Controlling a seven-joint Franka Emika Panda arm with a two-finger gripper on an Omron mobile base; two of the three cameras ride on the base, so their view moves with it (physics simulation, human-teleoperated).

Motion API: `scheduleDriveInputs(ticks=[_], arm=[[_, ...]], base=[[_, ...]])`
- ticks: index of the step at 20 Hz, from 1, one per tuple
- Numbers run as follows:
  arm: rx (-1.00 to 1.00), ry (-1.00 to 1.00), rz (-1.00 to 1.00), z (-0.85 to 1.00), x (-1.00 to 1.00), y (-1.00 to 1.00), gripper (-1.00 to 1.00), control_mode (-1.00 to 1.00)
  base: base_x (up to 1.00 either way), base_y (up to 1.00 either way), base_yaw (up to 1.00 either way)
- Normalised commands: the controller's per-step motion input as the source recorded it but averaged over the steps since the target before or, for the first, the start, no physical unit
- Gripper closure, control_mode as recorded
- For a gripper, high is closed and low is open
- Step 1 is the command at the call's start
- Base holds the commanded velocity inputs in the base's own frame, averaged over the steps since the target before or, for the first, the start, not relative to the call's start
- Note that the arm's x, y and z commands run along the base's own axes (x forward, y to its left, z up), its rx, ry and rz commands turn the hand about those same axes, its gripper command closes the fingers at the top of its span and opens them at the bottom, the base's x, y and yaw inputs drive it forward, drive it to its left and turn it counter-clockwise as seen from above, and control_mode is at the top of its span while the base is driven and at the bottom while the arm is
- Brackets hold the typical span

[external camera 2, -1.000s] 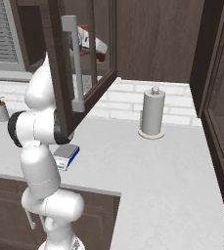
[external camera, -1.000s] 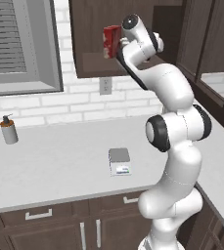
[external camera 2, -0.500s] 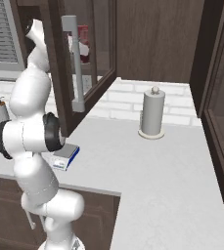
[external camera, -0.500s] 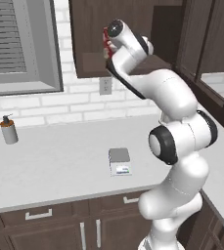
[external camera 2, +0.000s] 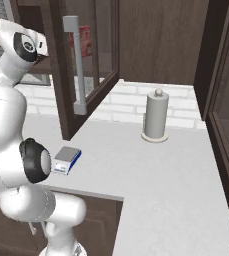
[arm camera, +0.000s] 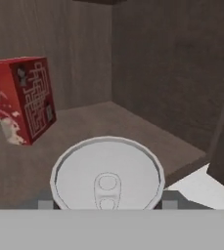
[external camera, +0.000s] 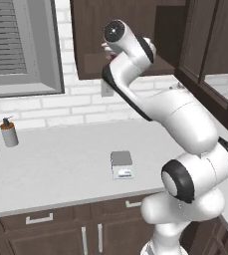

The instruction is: Pick the canned food and place it on the digital scale for weighing, and close the cabinet.

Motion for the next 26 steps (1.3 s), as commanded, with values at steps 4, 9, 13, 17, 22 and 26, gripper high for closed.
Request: scheduleDriveInputs(ticks=[4, 9, 13, 17, 22, 26], arm=[[0.00, -0.04, 0.15, -0.32, -1.00, 0.44, 1.00, -1.00], [0.00, 0.00, 0.13, -0.80, -1.00, 0.50, 1.00, -1.00], [0.04, 0.01, 0.23, -0.97, -1.00, 0.10, 1.00, -1.00], [0.11, 0.01, 0.30, -0.98, -0.94, 0.00, 1.00, -1.00], [0.03, 0.00, 0.31, -0.61, -0.35, -0.02, 1.00, -1.00], [0.00, 0.02, 0.25, -0.74, 0.00, 0.00, 1.00, -1.00]], base=[[0.00, 0.00, 0.00], [0.00, 0.00, 0.00], [0.00, 0.00, 0.00], [0.00, 0.00, 0.00], [0.00, 0.00, 0.00], [0.00, 0.00, 0.00]])
